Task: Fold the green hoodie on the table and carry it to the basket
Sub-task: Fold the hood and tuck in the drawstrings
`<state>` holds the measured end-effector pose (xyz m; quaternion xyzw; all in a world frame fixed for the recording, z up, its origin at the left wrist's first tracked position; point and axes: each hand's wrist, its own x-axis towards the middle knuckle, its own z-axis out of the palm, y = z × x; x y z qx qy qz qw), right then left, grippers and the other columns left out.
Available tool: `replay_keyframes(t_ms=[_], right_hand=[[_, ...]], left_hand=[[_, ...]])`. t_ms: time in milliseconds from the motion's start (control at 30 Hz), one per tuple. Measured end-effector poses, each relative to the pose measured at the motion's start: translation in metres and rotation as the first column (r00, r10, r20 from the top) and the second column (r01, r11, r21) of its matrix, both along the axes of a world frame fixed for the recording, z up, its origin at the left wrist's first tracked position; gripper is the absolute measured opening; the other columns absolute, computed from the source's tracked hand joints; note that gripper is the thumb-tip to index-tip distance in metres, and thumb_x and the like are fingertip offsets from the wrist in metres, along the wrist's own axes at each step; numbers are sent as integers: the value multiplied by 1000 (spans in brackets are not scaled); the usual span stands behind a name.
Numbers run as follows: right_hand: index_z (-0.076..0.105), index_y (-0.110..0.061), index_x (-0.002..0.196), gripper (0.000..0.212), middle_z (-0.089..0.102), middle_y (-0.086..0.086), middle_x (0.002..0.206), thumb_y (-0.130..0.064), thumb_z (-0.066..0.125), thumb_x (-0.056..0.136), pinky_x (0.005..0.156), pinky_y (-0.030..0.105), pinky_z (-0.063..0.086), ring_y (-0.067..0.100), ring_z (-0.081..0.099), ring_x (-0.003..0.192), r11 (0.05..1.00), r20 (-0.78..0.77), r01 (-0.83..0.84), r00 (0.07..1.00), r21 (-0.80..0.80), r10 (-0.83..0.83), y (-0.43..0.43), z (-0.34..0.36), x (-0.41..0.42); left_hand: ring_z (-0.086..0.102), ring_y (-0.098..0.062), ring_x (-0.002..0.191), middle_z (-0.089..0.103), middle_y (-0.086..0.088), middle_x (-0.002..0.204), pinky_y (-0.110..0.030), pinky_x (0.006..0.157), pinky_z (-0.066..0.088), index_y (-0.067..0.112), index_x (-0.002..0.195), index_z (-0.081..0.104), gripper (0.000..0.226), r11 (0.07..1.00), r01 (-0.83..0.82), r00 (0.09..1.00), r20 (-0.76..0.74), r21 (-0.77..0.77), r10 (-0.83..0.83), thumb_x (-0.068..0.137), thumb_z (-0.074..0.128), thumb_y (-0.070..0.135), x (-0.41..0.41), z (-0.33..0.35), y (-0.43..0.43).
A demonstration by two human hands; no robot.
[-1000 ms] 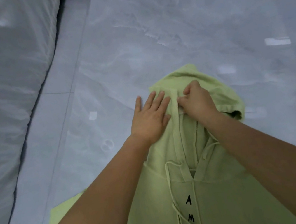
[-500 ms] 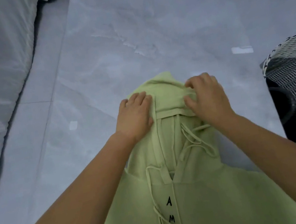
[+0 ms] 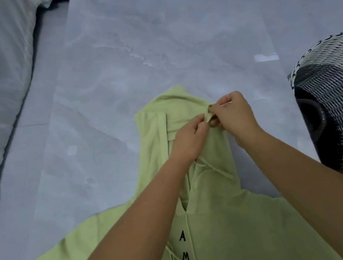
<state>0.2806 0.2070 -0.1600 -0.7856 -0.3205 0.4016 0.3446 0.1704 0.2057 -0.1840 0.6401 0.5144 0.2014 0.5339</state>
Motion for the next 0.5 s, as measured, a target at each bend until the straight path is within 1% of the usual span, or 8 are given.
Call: replay_keyframes(t_ms=[67,133,167,233,267,333,433,500], right_hand=[[54,-16,93,14,66,9,99,-13,50,81,85,39,52,23,64,91,998,-114,-52,992,18,54,4,-1,-2],[57,-12,97,19,68,9,98,-7,42,86,80,31,51,21,64,89,986,-171,-159,971,47,165,1,-3,1],[57,-11,97,20,68,7,94,-5,40,88,75,29,50,20,63,83,979,-144,-189,970,74,198,-2,-5,6],[60,-11,98,24,65,6,93,-2,40,89,79,31,48,19,60,83,960,101,-249,966,127,238,-6,-11,21],[62,-11,101,28,64,8,99,-1,39,89,83,29,45,19,58,88,944,238,-307,932,119,273,-6,-14,28],[63,-9,109,35,60,10,112,2,38,88,84,19,37,18,55,96,889,408,-452,826,70,388,-1,-17,40],[60,-9,118,38,58,6,120,4,41,87,84,15,31,20,52,108,758,438,-651,670,-41,599,15,-19,48],[61,-12,118,35,59,3,114,-1,48,87,80,20,33,16,52,98,669,397,-725,572,-166,718,29,-21,53]], left_hand=[[60,-14,90,66,-1,98,-31,84,46,13,102,61,50,986,-90,990,95,-142,104,72,51,51,-2,3,7],[63,-17,97,67,-5,108,-34,89,50,10,115,56,55,953,-181,971,110,-244,213,71,65,43,-6,-2,13],[64,-19,94,66,-9,108,-35,89,51,6,118,54,51,927,-236,953,116,-291,279,76,68,31,-7,-4,15],[62,-18,81,66,-10,95,-32,82,51,-1,113,55,30,894,-284,926,141,-347,349,85,61,8,-7,-11,20],[61,-17,77,65,-7,88,-29,78,52,-2,111,56,25,889,-277,924,153,-364,350,86,57,2,-6,-12,22],[61,-14,74,64,-3,84,-25,72,52,-1,112,56,28,885,-234,919,204,-403,337,85,56,-4,-7,-11,25],[64,-13,74,67,-3,86,-21,65,56,3,113,59,29,856,-187,900,266,-482,346,84,62,5,-8,-10,25],[64,-12,75,68,-1,85,-22,67,55,8,102,65,19,847,-205,898,251,-490,362,88,61,20,-5,-9,24]])
